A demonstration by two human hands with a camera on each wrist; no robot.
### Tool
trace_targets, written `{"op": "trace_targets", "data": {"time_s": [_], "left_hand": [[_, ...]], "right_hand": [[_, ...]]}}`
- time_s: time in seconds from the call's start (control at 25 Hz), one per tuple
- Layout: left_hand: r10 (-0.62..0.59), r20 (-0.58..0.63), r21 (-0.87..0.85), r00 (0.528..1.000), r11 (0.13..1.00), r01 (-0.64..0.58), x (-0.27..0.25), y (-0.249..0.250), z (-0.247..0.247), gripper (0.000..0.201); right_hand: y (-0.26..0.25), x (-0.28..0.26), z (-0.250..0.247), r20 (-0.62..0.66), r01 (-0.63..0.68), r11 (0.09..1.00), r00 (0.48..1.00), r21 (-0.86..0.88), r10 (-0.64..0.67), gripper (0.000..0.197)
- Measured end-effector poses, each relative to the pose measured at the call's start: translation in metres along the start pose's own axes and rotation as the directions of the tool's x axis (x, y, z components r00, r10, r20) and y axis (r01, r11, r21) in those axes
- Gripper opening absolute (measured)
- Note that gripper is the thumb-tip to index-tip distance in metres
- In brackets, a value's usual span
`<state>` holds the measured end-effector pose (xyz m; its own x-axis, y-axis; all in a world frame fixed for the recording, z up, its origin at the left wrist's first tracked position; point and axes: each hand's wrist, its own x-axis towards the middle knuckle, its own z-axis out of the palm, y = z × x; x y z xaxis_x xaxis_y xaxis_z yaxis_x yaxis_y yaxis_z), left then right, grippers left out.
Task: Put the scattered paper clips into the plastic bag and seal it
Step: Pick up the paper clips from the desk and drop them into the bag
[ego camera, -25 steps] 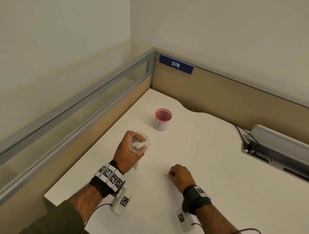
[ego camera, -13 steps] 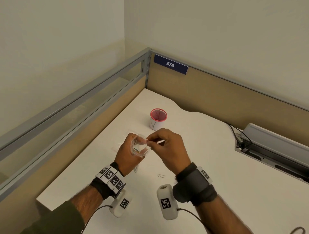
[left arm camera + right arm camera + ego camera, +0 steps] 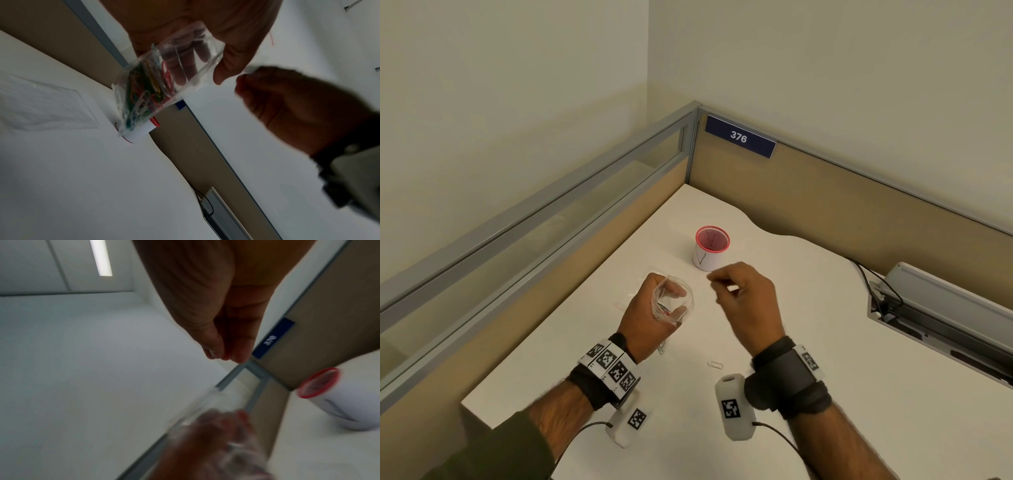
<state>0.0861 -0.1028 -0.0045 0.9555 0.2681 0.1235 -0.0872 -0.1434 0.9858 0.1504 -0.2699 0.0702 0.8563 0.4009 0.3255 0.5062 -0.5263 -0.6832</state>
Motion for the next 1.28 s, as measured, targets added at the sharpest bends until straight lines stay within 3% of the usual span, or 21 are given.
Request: {"op": "trace_targets", "data": {"time_s": [0.08, 0.12, 0.28, 0.36, 0.48, 0.56, 0.76, 1.0, 1.2, 1.28], "left_hand": [[-0.005, -0.006, -0.013, 1.0, 1.0, 0.005, 0.001, 0.002, -0.002, 0.037], [-0.002, -0.01, -0.023, 1.0, 1.0, 0.002, 0.001, 0.002, -0.003, 0.036], [0.0, -0.015, -0.016, 1.0, 1.0, 0.0, 0.0, 0.004, -0.005, 0.035], [-0.012, -0.014, -0.003, 1.0, 1.0, 0.012, 0.002, 0.004, -0.005, 0.035], [0.004, -0.014, -0.005, 1.0, 1.0, -0.004, 0.003, 0.004, -0.009, 0.036], [-0.004, -0.013, 0.021, 1.0, 1.0, 0.004, 0.003, 0.002, -0.009, 0.037], [-0.002, -0.007, 0.032, 1.0, 0.999, 0.002, 0.001, 0.0, -0.008, 0.036], [-0.012, -0.015, 0.055, 1.0, 0.998, 0.013, 0.003, -0.001, -0.008, 0.038], [-0.007, -0.008, 0.031, 1.0, 1.0, 0.007, 0.003, 0.0, -0.006, 0.035], [-0.011, -0.01, 0.031, 1.0, 0.999, 0.011, 0.004, 0.0, -0.005, 0.035]], "right_hand": [[0.046, -0.006, 0.008, 0.089, -0.166, 0.983, 0.981, -0.084, 0.173, 0.012], [0.068, -0.014, 0.015, 0.17, -0.238, 0.952, 0.947, -0.194, 0.271, 0.012], [0.123, -0.06, 0.052, 0.425, -0.272, 0.814, 0.744, -0.513, 0.516, 0.018], [0.128, -0.07, 0.064, 0.46, -0.245, 0.79, 0.701, -0.562, 0.544, 0.019], [0.122, -0.062, 0.072, 0.469, -0.193, 0.78, 0.704, -0.596, 0.533, 0.013], [0.122, -0.054, 0.078, 0.503, -0.2, 0.788, 0.672, -0.583, 0.543, 0.002], [0.125, -0.047, 0.076, 0.536, -0.242, 0.761, 0.585, -0.602, 0.609, 0.018], [0.127, -0.048, 0.079, 0.548, -0.226, 0.763, 0.577, -0.605, 0.606, 0.017], [0.127, -0.052, 0.078, 0.51, -0.176, 0.788, 0.675, -0.59, 0.533, 0.014], [0.126, -0.05, 0.076, 0.502, -0.184, 0.795, 0.688, -0.577, 0.524, 0.014]]}}
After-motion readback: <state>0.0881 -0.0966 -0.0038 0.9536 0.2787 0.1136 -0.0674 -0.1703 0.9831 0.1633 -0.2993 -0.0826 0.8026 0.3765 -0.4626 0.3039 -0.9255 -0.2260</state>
